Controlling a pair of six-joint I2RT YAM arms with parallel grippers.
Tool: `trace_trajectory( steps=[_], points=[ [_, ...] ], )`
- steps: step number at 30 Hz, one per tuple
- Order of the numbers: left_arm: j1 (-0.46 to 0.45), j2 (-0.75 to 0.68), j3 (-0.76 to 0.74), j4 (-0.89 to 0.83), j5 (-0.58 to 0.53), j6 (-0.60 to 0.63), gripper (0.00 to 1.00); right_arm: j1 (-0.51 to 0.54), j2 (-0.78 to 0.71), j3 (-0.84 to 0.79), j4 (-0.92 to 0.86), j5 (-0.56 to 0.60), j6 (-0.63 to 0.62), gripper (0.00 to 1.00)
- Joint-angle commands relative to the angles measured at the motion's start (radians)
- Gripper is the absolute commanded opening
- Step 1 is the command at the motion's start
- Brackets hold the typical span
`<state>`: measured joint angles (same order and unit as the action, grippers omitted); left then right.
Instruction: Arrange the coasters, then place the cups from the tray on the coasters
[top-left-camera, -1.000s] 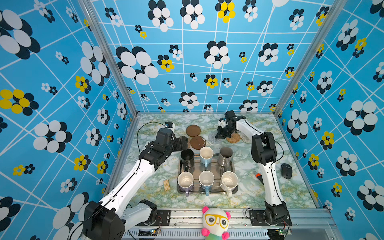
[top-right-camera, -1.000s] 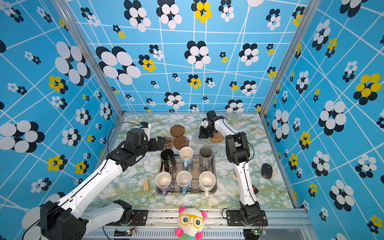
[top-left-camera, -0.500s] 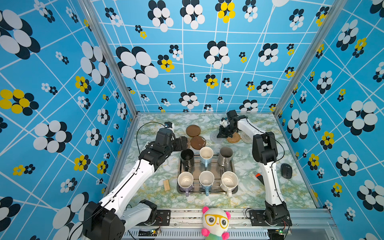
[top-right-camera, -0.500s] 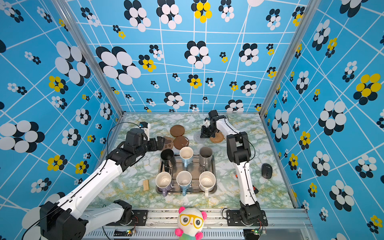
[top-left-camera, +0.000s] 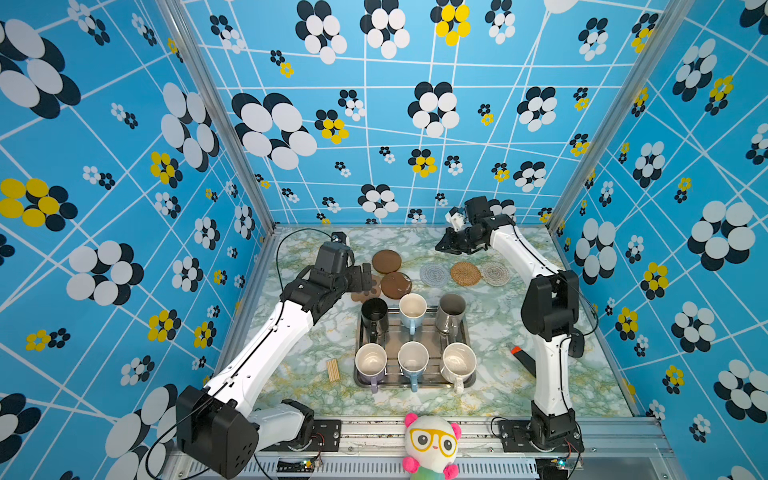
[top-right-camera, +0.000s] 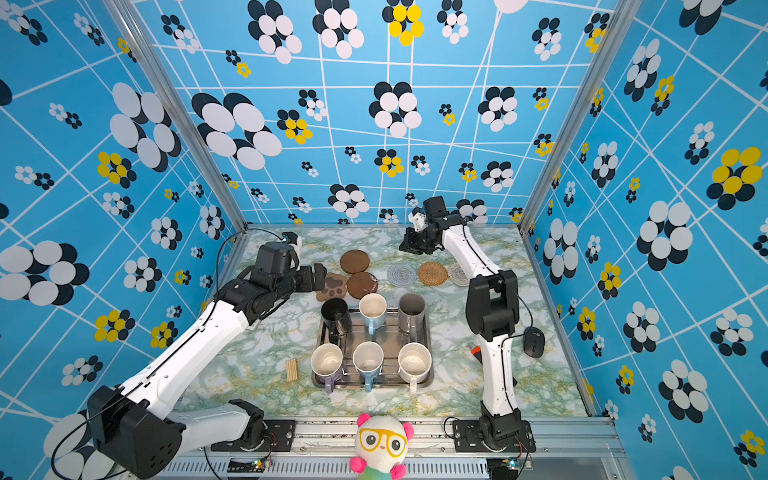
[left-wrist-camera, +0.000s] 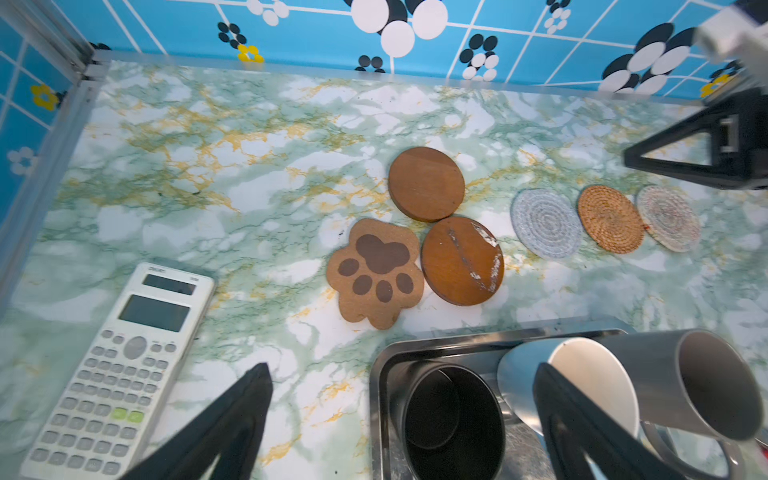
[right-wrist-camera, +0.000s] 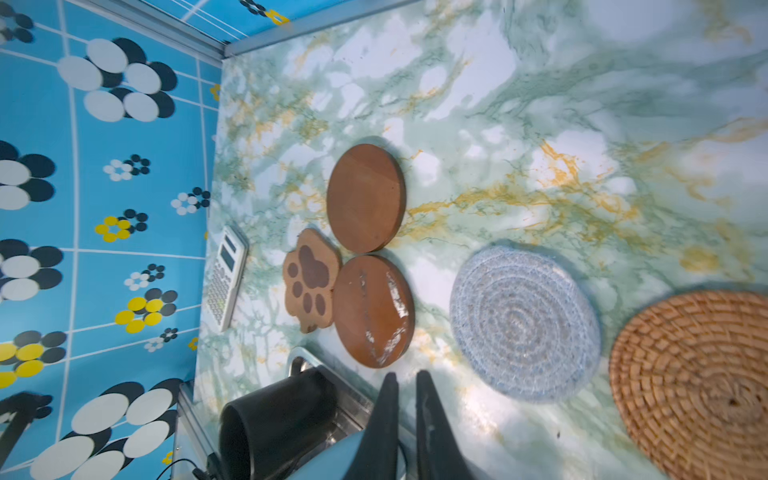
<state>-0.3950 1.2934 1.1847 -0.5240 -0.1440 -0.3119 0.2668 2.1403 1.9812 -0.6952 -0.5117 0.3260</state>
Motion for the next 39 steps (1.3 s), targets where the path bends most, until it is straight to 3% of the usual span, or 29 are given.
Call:
trace_trajectory(
  steps=[1,7,12,20,39],
  points=[
    [0.002,0.114,0.103,-0.213,-0.111,0.059,0.99,0.006,-0.136,-0.192,0.141,0.034,0.065,0.14],
    [0.009,0.316,0.191,-0.232,-0.128,0.090,0.99,0.014,-0.294,-0.445,0.247,0.086,0.094,0.22],
    [0.019,0.473,0.290,-0.196,-0.014,0.137,0.99,0.014,-0.330,-0.510,0.253,0.100,0.082,0.24],
    [0.021,0.693,0.479,-0.282,0.005,0.180,0.99,0.014,-0.336,-0.550,0.276,0.098,0.087,0.25],
    [0.045,0.870,0.540,-0.316,0.149,0.224,0.95,0.001,-0.312,-0.599,0.325,0.068,0.100,0.25]
  ],
)
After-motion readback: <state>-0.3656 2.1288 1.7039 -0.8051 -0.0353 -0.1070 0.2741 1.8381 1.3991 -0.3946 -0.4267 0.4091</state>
